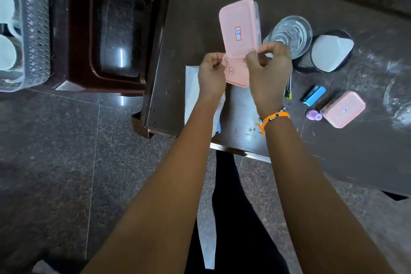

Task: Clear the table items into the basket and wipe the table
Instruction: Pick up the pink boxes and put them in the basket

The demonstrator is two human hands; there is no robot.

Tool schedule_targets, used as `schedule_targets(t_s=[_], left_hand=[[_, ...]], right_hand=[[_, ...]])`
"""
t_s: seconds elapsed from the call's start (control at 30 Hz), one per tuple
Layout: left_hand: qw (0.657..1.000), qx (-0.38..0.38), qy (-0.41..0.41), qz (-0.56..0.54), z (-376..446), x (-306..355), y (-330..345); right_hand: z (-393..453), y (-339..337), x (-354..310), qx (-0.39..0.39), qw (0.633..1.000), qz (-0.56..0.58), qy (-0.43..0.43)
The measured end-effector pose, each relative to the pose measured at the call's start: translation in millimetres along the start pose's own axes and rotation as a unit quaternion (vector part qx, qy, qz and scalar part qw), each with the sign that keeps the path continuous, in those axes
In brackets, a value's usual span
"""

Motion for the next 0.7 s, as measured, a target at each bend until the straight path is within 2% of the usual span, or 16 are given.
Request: schedule_targets(t_s=[0.23, 0.33, 0.5, 0.7], left_hand=[[0.998, -0.012, 0.020, -0.060, 2, 33, -25], [0.995, 0.009, 0.000, -0.096, 0, 44, -37], [0.989, 0.063, 0.016, -0.135, -1, 64, -94], [0.972, 0.161, 0.046, -0.166, 6, 93, -211]], right_hand=[[-18, 0, -45, 0.018, 1.000, -0.006, -0.010], [-24, 8, -63, 0.007, 0.999, 0.015, 0.029], [-36, 41, -89, -0.079, 0.987, 0.109, 0.094], [-62, 101, -131, -0.168, 0.974, 0.127, 0.083]])
Point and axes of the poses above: each hand's wrist, its own z-axis towards the middle knuckle, its own y-axis out of the palm, x = y × z, the point moved 5 cm from there along z, towards the middle knuckle, and after that the axes turned 2 degrees about -z, right-handed, at the moved point
